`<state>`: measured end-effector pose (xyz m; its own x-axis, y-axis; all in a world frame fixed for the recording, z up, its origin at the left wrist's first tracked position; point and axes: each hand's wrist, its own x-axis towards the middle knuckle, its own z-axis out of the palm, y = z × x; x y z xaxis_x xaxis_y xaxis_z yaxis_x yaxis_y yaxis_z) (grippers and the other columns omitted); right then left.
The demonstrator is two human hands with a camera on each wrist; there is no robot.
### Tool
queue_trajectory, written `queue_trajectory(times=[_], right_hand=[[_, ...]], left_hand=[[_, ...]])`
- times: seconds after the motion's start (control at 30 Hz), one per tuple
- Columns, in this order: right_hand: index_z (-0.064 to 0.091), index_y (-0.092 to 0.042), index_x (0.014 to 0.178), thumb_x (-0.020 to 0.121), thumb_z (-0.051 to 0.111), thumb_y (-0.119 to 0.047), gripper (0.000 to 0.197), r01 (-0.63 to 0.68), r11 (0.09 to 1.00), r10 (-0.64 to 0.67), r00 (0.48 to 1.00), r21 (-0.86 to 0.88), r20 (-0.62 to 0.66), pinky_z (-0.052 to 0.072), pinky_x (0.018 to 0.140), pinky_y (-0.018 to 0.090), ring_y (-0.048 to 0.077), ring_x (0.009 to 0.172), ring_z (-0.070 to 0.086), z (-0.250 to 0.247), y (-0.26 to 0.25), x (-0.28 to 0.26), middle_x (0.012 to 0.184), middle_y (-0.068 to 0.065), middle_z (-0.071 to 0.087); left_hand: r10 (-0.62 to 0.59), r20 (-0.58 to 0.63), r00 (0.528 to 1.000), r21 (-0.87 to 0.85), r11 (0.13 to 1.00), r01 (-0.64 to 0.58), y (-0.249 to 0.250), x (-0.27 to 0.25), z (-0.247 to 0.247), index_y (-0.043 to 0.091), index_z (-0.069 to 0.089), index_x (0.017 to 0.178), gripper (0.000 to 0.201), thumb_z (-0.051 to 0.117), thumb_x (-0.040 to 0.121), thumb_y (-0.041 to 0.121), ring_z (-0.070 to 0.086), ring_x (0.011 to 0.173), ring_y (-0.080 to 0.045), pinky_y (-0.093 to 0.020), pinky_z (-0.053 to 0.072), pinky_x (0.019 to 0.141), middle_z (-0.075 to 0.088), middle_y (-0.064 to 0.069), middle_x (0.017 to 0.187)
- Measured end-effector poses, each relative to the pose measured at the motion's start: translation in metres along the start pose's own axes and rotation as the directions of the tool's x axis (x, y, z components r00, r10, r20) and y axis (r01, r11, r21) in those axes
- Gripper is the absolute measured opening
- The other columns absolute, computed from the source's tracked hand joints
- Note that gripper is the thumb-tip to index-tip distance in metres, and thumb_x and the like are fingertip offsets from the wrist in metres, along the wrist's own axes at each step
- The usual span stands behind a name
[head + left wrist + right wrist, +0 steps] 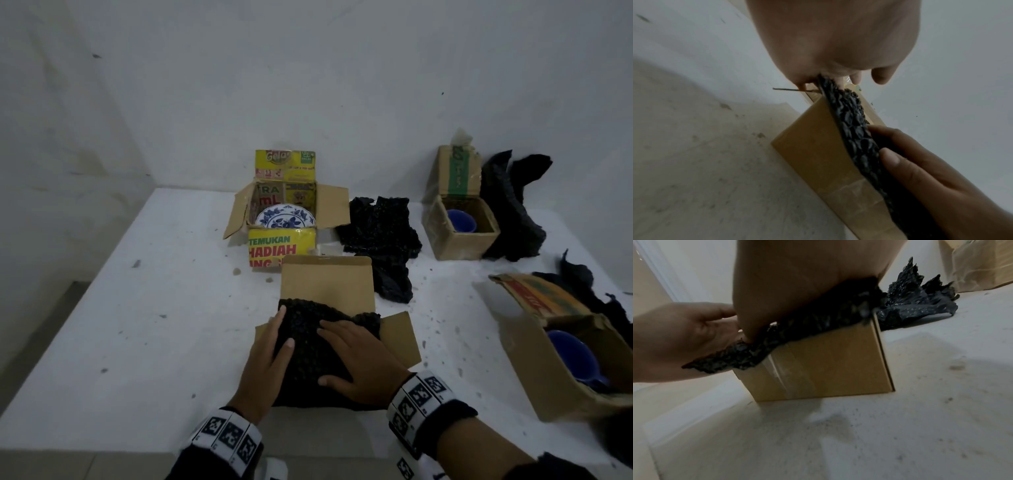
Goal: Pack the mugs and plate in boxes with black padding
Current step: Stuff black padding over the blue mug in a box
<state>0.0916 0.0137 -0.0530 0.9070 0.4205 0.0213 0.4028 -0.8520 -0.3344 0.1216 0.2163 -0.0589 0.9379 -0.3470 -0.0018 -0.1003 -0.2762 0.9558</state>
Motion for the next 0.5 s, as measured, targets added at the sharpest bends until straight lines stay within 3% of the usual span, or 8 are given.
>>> queue_trajectory(times=[0.13,0.23,0.3,0.43,0.5], right_hand=[[0.026,-0.013,0.147,0.081,0.039,-0.07,0.087,-0.038,0.997,0.04,0.999,0.065,-0.034,0.019,0.111,0.03,0.02,0.133,0.031,0.001,-0.005,0.005,0.145,0.004,0.037],[0.04,-0.01,0.138,0.079,0.039,-0.07,0.085,-0.074,0.996,0.078,0.995,0.059,-0.07,0.033,0.103,0.033,0.023,0.121,0.044,0.004,-0.009,0.017,0.133,0.006,0.049],[0.048,-0.011,0.13,0.078,0.033,-0.074,0.083,-0.121,0.992,0.122,0.989,0.022,-0.086,0.04,0.094,0.035,0.022,0.112,0.049,0.005,-0.014,0.024,0.123,0.005,0.054],[0.058,-0.013,0.105,0.073,0.016,-0.078,0.083,-0.226,0.97,0.217,0.972,-0.095,-0.094,0.042,0.075,0.033,0.02,0.099,0.052,0.002,-0.026,0.038,0.104,0.003,0.058],[0.055,-0.014,0.101,0.07,0.012,-0.078,0.083,-0.227,0.966,0.222,0.974,-0.124,-0.055,0.04,0.07,0.031,0.02,0.097,0.053,0.0,-0.027,0.045,0.102,0.003,0.058]], left_hand=[[-0.095,0.023,0.995,-0.144,0.985,0.097,-0.002,0.0,0.003,0.051,0.016,0.131,0.066,0.034,0.074,0.077,0.018,0.137,0.007,-0.031,0.013,0.119,0.019,0.034,0.141],[-0.133,0.007,0.991,-0.226,0.965,0.131,0.0,0.001,0.007,0.044,0.018,0.134,0.087,0.037,0.062,0.089,0.018,0.139,0.002,-0.03,0.012,0.119,0.021,0.025,0.145],[-0.143,0.002,0.99,-0.266,0.954,0.138,0.005,0.001,0.009,0.04,0.02,0.135,0.081,0.04,0.068,0.082,0.02,0.139,0.0,-0.029,0.014,0.118,0.022,0.021,0.147],[-0.198,-0.026,0.98,-0.335,0.925,0.178,0.014,0.001,0.011,0.033,0.026,0.133,0.053,0.035,0.082,0.047,0.026,0.135,-0.005,-0.026,0.023,0.112,0.028,0.011,0.145],[-0.229,-0.039,0.973,-0.369,0.908,0.199,0.017,0.003,0.01,0.032,0.029,0.132,0.053,0.034,0.081,0.045,0.029,0.134,-0.008,-0.025,0.026,0.107,0.032,0.008,0.143]])
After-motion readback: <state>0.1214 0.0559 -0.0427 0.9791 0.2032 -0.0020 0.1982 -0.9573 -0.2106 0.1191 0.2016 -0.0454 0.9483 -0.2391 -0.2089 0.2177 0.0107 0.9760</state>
